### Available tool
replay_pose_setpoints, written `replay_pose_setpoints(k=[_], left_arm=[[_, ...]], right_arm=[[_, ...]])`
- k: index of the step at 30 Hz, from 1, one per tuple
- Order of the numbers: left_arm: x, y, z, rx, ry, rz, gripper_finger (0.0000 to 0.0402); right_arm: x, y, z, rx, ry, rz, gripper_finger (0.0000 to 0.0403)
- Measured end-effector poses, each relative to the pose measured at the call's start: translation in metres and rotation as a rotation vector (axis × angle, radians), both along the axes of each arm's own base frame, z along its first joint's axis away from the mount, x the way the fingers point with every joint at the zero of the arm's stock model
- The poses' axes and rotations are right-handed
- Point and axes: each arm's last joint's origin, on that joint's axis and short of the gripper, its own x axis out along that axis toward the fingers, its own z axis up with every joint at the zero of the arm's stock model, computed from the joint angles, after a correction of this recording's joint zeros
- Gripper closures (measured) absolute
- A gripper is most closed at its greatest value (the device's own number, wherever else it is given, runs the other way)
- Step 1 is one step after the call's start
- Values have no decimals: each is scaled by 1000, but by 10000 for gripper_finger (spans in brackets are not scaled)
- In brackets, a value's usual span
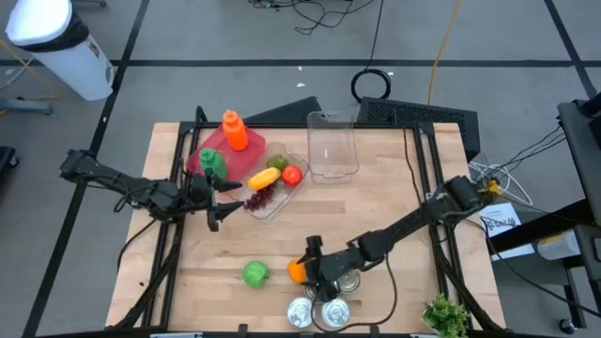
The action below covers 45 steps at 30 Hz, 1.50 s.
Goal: Pick & Place Food Item
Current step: Put the orange into the left transparent bin
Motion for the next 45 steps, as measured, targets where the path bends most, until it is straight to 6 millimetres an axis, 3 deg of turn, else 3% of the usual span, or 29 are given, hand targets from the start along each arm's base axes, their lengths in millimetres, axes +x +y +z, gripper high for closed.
replay_pose_setpoints(k=[6,17,21,25,29,33,37,45], left_arm=[[3,1,-2,2,14,16,90],[10,6,-6,-10,33,62,107],[11,7,-7,-14,39,72,106],[13,7,-8,-15,44,75,97],[13,7,-8,-31,42,76,87],[13,7,-8,-50,38,77,83],[13,7,-8,-61,36,78,88],[13,7,-8,-87,31,80,101]], right_arm=[[5,-13,-4,-13,22,-35,135],[0,-46,-17,-319,58,-388,135],[-3,-49,0,-336,3,-458,135],[-11,-47,18,-269,-16,-468,135],[-15,-40,36,-33,-24,-380,135],[-17,-25,30,213,-38,-356,136],[-19,-17,10,197,27,-354,139],[-15,-6,8,100,-33,-175,115]])
